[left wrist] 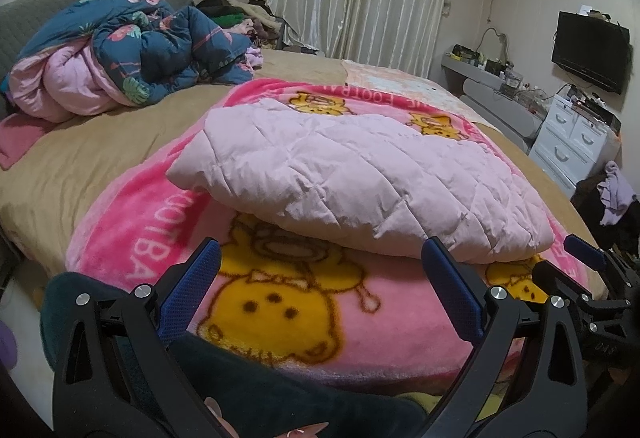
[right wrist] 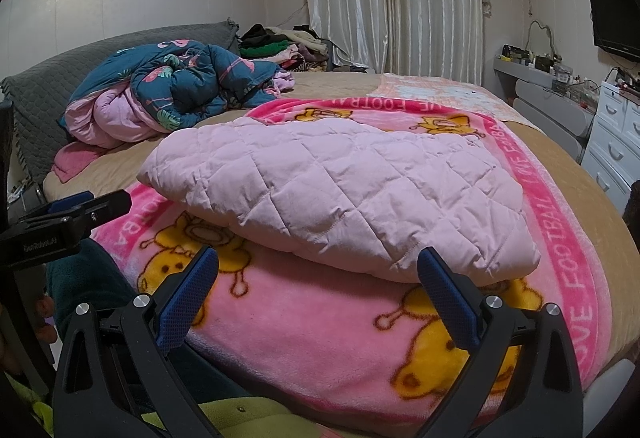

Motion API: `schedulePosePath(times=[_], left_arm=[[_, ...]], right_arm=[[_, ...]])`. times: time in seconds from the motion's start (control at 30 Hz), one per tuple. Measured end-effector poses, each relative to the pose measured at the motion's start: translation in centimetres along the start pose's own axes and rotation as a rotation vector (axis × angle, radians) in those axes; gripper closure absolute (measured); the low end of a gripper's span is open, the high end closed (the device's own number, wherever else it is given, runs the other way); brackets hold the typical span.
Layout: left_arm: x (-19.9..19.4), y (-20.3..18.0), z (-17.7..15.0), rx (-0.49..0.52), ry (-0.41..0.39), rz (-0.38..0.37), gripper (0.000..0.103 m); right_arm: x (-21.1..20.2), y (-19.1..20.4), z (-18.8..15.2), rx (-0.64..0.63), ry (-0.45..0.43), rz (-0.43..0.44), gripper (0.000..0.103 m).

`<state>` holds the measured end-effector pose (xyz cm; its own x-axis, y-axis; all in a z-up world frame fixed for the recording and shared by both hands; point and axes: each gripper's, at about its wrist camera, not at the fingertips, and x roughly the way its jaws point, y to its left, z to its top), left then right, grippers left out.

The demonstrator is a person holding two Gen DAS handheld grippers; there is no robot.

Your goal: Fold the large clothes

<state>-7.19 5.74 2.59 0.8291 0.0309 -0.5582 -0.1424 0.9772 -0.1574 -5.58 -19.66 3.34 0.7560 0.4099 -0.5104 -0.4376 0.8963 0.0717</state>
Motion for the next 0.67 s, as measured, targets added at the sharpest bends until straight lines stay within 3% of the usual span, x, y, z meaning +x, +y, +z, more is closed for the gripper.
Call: schedulePosePath(times=[0.33, 0.47, 0.57, 0.6, 0.67], left_arm=[[2.0, 0.2, -0.5, -0.013, 0.07, -0.012, 0.009], [4.1, 2.8, 0.8, -0.083, 0.122, -0.011, 0.009], [6.3, 7.3, 3.7, -0.134, 0.124, 0.072, 0.009], [6.9, 8.8, 4.6, -0.14, 0.114, 0.111, 0.009], [8.9, 13.9, 7.6, -0.147, 0.085, 0.26, 0.009]], right_arm=[[0.6, -1.0, 0.3, 0.069, 0.011, -0.038, 0.004], [0.7, -4.6, 0.7, 0.173, 0.005, -0.104, 0.004], [0.8, -11.9, 0.2, 0.297, 0.015, -0.283, 0.004], [0.2, -15.8, -0.8, 0.335, 0.003, -0.4, 0.004], [-1.0, -21.9, -3.3, 0.353, 0.035, -0.569, 0.004]])
